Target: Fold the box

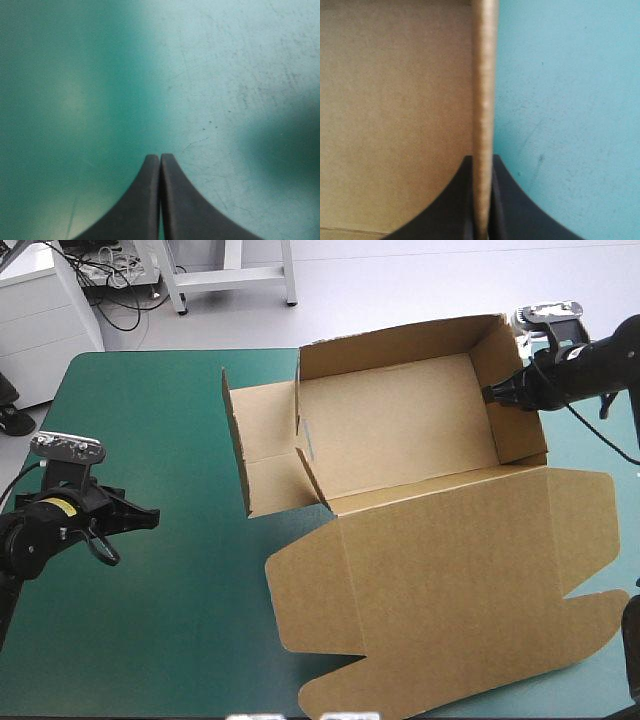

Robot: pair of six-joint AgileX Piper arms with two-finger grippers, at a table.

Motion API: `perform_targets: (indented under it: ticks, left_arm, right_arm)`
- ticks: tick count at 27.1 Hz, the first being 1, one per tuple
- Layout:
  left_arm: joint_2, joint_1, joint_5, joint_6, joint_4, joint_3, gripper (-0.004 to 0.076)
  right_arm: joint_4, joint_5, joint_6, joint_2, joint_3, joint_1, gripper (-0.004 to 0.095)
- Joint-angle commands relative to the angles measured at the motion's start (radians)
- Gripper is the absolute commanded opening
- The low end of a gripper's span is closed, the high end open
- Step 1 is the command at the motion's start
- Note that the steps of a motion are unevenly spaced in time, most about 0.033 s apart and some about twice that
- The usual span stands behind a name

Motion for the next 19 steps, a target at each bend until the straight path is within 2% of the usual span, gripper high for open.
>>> perform_targets:
  ticks: [1, 3, 10, 19]
  left_arm:
    - [0.052, 0.002, -0.1, -0.003, -0.095, -0.022, -0.0031]
    - [0.098, 0.002, -0.133, 0.052, -0.181, -0.022, -0.0031]
    - [0.223, 0.002, -0.138, 0.214, -0.425, -0.022, -0.0014]
    - [0.366, 0.005, -0.088, 0.388, -0.626, -0.022, -0.0006]
  right_arm:
    - [0.048, 0.003, -0.046, -0.079, 0.003, -0.022, -0.0023]
    - [0.048, 0.003, -0.051, -0.093, 0.039, -0.026, -0.0023]
    - [0.071, 0.003, -0.037, -0.1, 0.073, -0.028, -0.0023]
    - [0.071, 0.002, -0.037, -0.121, 0.073, -0.028, -0.0023]
